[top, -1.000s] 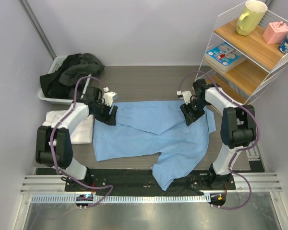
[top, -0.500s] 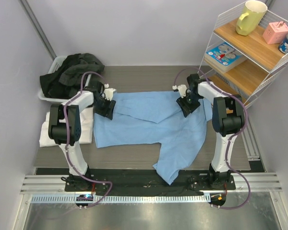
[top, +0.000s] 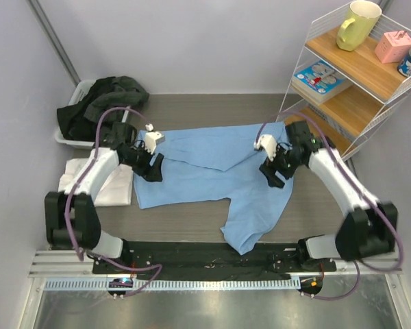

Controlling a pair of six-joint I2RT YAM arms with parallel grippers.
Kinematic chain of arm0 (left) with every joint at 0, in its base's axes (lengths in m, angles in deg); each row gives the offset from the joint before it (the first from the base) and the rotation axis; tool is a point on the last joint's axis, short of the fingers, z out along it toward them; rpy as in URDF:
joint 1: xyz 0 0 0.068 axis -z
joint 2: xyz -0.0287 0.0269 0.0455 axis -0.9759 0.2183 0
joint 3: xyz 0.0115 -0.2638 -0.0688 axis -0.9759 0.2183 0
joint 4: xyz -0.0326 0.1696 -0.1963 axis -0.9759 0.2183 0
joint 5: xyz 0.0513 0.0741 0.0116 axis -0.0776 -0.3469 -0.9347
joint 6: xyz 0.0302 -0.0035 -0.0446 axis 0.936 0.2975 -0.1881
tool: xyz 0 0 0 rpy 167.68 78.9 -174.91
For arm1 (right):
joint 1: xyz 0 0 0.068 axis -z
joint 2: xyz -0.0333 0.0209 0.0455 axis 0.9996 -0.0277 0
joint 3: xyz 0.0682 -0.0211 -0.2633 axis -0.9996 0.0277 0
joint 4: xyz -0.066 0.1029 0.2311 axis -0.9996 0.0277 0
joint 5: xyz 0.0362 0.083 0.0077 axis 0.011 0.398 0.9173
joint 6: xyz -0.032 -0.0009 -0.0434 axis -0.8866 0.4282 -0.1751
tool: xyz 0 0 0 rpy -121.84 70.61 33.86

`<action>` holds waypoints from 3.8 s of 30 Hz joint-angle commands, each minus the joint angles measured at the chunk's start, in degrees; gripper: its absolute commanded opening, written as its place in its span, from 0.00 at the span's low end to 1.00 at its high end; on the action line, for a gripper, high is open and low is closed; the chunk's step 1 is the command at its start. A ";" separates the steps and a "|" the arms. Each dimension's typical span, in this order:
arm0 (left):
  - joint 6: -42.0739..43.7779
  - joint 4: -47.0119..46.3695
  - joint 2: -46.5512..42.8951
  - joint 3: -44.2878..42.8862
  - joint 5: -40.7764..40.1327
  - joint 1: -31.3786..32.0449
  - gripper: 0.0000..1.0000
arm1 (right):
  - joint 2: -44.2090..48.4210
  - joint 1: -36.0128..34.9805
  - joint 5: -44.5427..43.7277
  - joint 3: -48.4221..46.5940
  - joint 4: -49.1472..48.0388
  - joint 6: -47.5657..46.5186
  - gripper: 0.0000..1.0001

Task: Fold and stack the long sleeve shirts
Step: Fold the shirt

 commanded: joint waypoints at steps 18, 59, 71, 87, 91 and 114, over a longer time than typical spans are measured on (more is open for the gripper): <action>23.73 5.30 -25.62 24.92 -1.97 3.46 0.67 | 24.68 -32.90 -6.16 34.08 -13.16 0.60 0.66; 29.90 -2.96 -29.68 30.02 -14.98 11.82 0.28 | 41.64 -33.44 -15.92 26.62 -4.38 6.76 0.01; 33.85 -18.24 -24.48 37.48 -24.74 12.69 0.48 | 39.44 -33.44 -16.89 27.23 -6.76 6.76 0.01; 42.81 6.56 -34.57 33.10 -11.57 12.87 0.00 | 42.86 -33.35 -14.09 23.02 0.70 7.03 0.01; 42.13 13.81 -38.63 29.85 -10.06 12.87 0.00 | 43.92 -33.52 -13.90 19.07 3.79 6.15 0.01; 32.00 3.28 -1.90 1.81 -9.88 4.08 0.00 | 3.42 -6.81 -2.57 -10.81 -12.99 -15.21 0.01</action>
